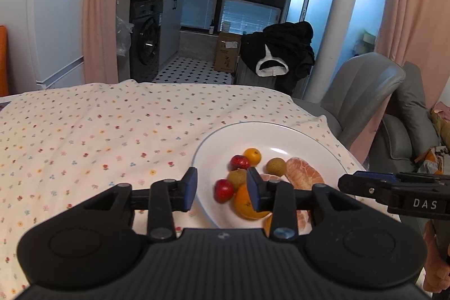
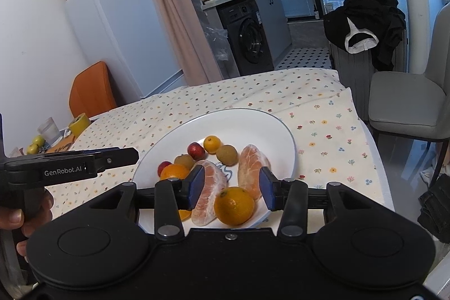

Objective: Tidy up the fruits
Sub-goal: 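Open both tools to drop the red fruit and orange into the plate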

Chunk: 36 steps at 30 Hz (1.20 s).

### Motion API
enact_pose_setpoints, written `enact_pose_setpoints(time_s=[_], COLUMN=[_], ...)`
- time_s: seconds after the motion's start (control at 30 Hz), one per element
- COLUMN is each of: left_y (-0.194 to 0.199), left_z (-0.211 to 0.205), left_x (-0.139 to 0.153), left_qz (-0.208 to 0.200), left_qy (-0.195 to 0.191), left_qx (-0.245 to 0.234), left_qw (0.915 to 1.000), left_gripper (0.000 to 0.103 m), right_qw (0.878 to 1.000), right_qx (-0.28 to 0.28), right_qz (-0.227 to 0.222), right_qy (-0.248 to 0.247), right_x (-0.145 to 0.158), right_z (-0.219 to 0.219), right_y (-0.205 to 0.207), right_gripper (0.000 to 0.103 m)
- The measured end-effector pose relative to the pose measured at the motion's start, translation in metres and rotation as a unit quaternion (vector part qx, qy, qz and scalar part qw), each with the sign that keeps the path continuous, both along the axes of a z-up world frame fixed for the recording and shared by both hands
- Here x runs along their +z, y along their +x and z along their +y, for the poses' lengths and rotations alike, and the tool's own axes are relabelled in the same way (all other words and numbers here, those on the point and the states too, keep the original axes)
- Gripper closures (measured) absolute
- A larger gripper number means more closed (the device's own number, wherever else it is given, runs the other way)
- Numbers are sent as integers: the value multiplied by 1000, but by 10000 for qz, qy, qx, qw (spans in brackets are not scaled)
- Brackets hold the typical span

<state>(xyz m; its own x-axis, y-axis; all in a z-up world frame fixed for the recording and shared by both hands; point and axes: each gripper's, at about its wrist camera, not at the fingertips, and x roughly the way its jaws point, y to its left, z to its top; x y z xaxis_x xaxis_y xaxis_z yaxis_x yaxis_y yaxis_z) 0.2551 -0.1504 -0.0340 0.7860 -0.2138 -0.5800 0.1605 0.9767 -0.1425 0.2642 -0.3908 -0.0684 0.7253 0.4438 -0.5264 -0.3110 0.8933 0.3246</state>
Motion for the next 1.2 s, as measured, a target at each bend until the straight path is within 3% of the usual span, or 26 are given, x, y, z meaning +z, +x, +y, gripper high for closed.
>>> enact_pose_setpoints(time_s=[0.13, 0.37, 0.73, 0.9, 1.0, 1.13, 1.2], left_y=[-5, -16, -38, -52, -62, -72, -78], left_z=[8, 20, 27, 33, 38, 45, 50], left_x=[4, 9, 15, 19, 21, 24, 26], left_qz=[-29, -6, -50, -101, -159, -171, -199], left_qy=[-6, -58, -92, -128, -128, -120, -153], left_qx=[119, 267, 325, 368, 414, 473, 510], left_qw=[9999, 9996, 9994, 9992, 9989, 9987, 9984], left_gripper=[49, 32, 20, 18, 10, 8, 6], right_qw=[10000, 9999, 9997, 9993, 9992, 9985, 9982], right_qx=[24, 65, 61, 60, 102, 101, 107], right_qz=[-11, -36, -146, -282, -329, -432, -472], right_qy=[-21, -69, -201, -237, -216, -315, -349], right_x=[0, 5, 17, 24, 27, 30, 32], right_z=[6, 13, 22, 27, 32, 40, 45], right_y=[-2, -10, -29, -41, -48, -57, -61], right_gripper=[55, 53, 40, 24, 17, 0, 0])
